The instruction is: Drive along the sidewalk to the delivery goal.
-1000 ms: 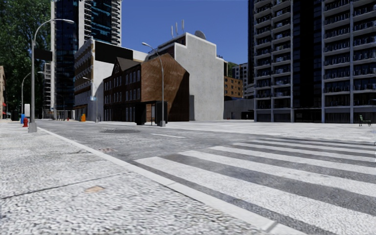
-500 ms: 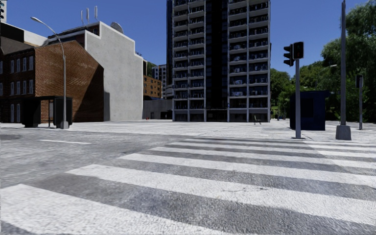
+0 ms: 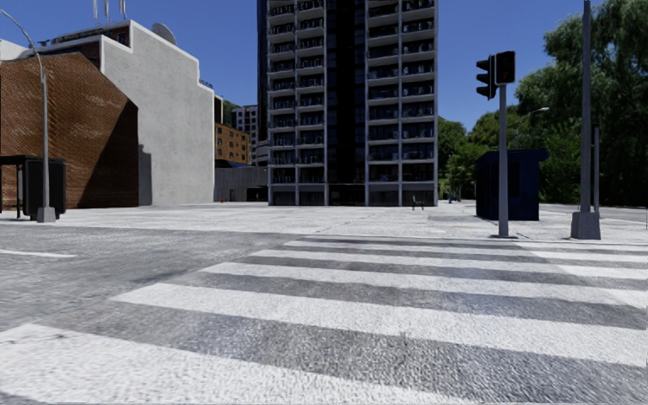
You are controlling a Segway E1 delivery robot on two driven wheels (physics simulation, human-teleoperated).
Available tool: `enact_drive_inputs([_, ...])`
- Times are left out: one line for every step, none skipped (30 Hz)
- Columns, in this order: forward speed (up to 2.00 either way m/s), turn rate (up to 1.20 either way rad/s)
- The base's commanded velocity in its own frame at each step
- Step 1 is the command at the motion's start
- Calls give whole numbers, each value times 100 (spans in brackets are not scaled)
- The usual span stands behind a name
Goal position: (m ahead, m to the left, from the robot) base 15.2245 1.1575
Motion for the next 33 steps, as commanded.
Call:
enact_drive_inputs([200, -1])
enact_drive_inputs([200, -1])
enact_drive_inputs([200, 0])
enact_drive_inputs([200, 0])
enact_drive_inputs([200, 0])
enact_drive_inputs([200, 0])
enact_drive_inputs([200, 0])
enact_drive_inputs([200, 0])
enact_drive_inputs([200, 0])
enact_drive_inputs([200, -47])
enact_drive_inputs([200, -97])
enact_drive_inputs([200, -97])
enact_drive_inputs([200, -120])
enact_drive_inputs([200, -120])
enact_drive_inputs([200, -23])
enact_drive_inputs([200, -2])
enact_drive_inputs([200, 0])
enact_drive_inputs([200, 0])
enact_drive_inputs([200, 0])
enact_drive_inputs([200, 0])
enact_drive_inputs([200, 0])
enact_drive_inputs([200, 0])
enact_drive_inputs([200, 0])
enact_drive_inputs([200, 0])
enact_drive_inputs([200, 0])
enact_drive_inputs([200, 0])
enact_drive_inputs([200, 0])
enact_drive_inputs([200, 0])
enact_drive_inputs([200, 0])
enact_drive_inputs([200, -40])
enact_drive_inputs([200, -62])
enact_drive_inputs([200, -62])
enact_drive_inputs([200, -78])
